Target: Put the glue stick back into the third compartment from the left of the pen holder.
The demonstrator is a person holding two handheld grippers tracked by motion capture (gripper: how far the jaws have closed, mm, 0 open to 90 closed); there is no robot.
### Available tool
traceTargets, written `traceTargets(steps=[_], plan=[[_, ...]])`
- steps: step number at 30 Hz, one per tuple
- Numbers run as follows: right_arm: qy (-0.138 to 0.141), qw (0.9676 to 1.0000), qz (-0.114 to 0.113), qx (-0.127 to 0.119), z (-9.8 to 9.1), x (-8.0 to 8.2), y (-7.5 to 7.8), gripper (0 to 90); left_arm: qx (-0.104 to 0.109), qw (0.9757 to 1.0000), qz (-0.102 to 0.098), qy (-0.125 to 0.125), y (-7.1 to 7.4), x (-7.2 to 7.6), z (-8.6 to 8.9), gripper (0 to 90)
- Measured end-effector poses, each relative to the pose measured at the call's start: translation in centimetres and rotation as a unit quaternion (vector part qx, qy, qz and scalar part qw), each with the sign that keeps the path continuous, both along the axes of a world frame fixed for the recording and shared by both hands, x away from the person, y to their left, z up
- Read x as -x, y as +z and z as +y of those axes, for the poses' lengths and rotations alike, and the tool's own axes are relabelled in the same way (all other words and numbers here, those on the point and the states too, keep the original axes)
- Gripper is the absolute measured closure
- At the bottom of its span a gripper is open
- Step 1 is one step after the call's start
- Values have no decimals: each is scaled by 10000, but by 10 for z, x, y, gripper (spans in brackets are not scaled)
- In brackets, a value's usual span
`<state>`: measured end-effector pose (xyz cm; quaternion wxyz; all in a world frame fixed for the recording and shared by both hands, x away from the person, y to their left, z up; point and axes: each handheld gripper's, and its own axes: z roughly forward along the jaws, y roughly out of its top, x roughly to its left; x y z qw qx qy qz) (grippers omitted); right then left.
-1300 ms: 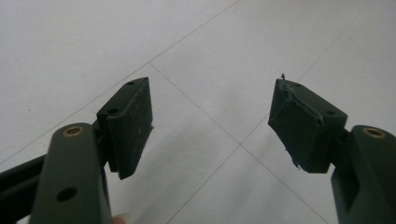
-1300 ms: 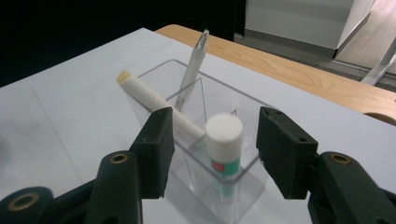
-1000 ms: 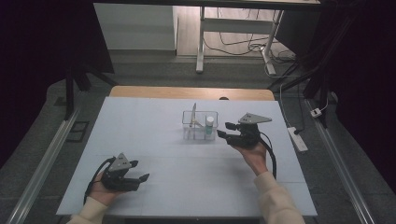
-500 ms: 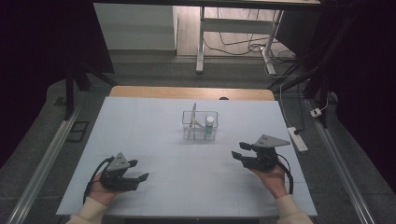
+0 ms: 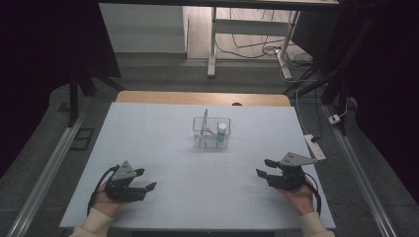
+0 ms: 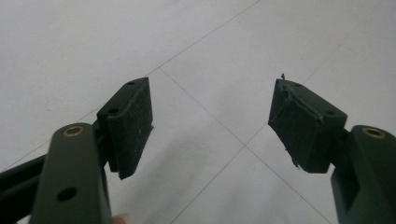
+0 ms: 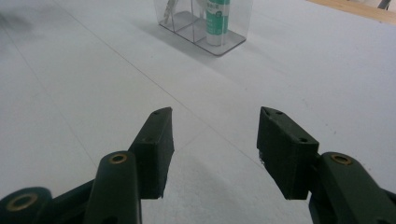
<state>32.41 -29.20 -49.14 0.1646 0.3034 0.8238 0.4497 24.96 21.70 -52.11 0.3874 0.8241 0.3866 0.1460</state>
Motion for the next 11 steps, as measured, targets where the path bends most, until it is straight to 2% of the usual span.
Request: traceTargets(steps=[11], plan=[[-29, 10000, -47, 7, -3, 1, 1, 433, 27, 10000, -40, 21, 1, 0, 1, 304]])
